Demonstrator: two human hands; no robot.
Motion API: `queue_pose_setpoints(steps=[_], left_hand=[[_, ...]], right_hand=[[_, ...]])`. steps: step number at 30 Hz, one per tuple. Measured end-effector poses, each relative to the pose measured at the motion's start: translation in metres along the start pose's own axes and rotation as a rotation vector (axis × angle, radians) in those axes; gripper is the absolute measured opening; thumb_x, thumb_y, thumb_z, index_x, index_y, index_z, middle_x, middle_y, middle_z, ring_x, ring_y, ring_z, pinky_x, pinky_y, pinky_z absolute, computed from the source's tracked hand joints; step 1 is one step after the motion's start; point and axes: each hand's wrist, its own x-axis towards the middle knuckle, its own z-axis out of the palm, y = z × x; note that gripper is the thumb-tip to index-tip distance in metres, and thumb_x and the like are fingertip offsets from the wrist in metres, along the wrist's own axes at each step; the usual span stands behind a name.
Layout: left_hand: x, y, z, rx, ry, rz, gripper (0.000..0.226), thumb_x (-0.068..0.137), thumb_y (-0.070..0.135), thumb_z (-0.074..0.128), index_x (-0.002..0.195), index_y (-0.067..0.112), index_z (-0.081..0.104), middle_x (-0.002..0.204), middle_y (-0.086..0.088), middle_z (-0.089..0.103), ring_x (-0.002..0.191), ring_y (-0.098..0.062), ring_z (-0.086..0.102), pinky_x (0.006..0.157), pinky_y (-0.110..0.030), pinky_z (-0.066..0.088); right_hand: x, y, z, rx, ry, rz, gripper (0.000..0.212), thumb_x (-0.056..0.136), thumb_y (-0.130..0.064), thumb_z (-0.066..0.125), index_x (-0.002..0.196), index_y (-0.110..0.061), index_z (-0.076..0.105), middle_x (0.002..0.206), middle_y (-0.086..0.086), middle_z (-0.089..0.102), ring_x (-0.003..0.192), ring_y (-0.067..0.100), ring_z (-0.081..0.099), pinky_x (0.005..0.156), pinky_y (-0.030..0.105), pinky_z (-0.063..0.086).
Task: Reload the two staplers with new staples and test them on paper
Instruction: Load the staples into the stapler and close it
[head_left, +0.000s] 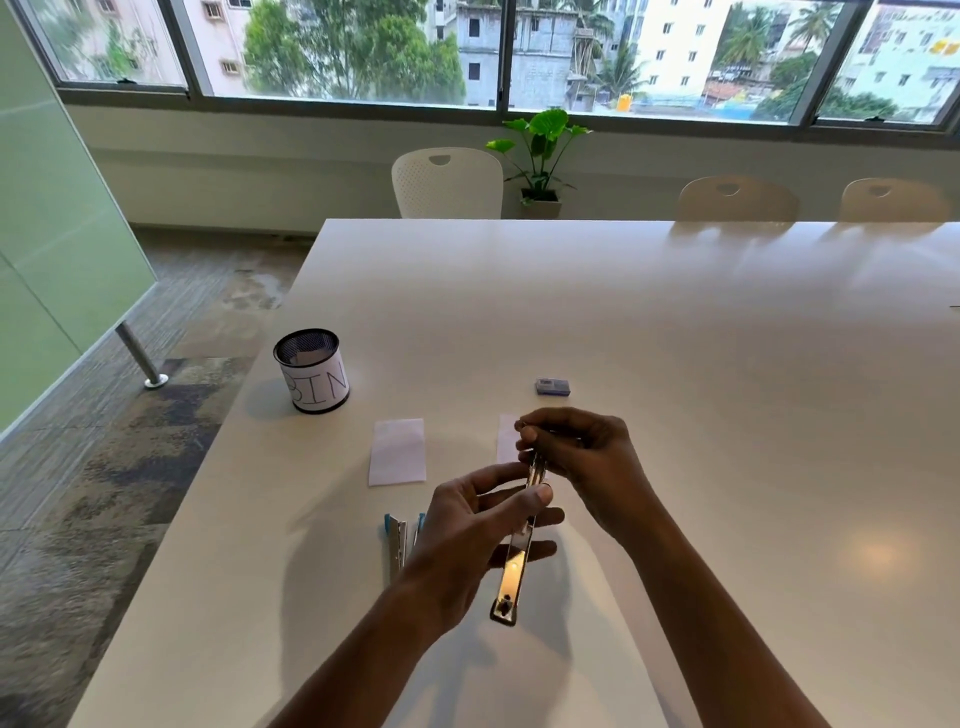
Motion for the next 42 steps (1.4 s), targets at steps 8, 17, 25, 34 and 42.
queue_pose_setpoints(steps=[8, 17, 25, 34, 42], left_hand=[[-0.006, -0.007, 0.002, -0.126, 0.047, 0.056, 0.054, 0.075, 0.021, 0.074, 0.127, 0.017, 0.061, 0.11, -0.008, 0.076, 0.1, -0.029, 0.073, 0.076, -0.042, 0.062], [-0.006, -0.014, 0.004, -0.156, 0.096, 0.086, 0.05, 0.079, 0.016, 0.073, 0.128, 0.016, 0.061, 0.107, -0.008, 0.076, 0.101, -0.028, 0.073, 0.076, -0.042, 0.062], [-0.006, -0.015, 0.005, -0.14, 0.09, 0.095, 0.048, 0.076, 0.018, 0.073, 0.124, 0.013, 0.064, 0.108, -0.009, 0.076, 0.103, -0.026, 0.073, 0.079, -0.044, 0.061], [-0.007, -0.015, 0.007, -0.117, 0.085, 0.108, 0.045, 0.078, 0.019, 0.071, 0.122, 0.015, 0.065, 0.108, -0.007, 0.076, 0.103, -0.026, 0.073, 0.079, -0.043, 0.061], [-0.009, -0.017, 0.011, -0.107, 0.089, 0.116, 0.039, 0.081, 0.015, 0.07, 0.119, 0.014, 0.068, 0.107, -0.008, 0.076, 0.102, -0.025, 0.073, 0.075, -0.041, 0.062]], right_hand=[[-0.012, -0.01, -0.001, -0.094, 0.251, -0.075, 0.019, 0.087, -0.005, 0.072, 0.102, -0.015, 0.077, 0.097, 0.004, 0.078, 0.095, 0.02, 0.074, 0.084, 0.034, 0.061], [-0.038, -0.014, 0.009, -0.794, 0.187, -0.293, 0.018, 0.085, -0.014, 0.077, 0.102, -0.02, 0.075, 0.089, -0.016, 0.07, 0.076, -0.012, 0.063, 0.074, 0.0, 0.047], [-0.041, -0.02, 0.008, -0.845, 0.071, -0.453, 0.018, 0.083, -0.008, 0.076, 0.101, -0.012, 0.077, 0.092, -0.002, 0.07, 0.081, -0.007, 0.06, 0.073, 0.005, 0.05], [-0.043, -0.027, 0.007, -0.841, 0.029, -0.51, 0.019, 0.086, -0.016, 0.07, 0.103, -0.01, 0.076, 0.102, 0.002, 0.071, 0.089, 0.006, 0.066, 0.08, 0.011, 0.054], [-0.043, -0.025, 0.001, -0.983, -0.089, -0.538, 0.021, 0.083, -0.01, 0.075, 0.104, -0.008, 0.075, 0.098, 0.006, 0.071, 0.084, 0.016, 0.07, 0.071, 0.027, 0.061]])
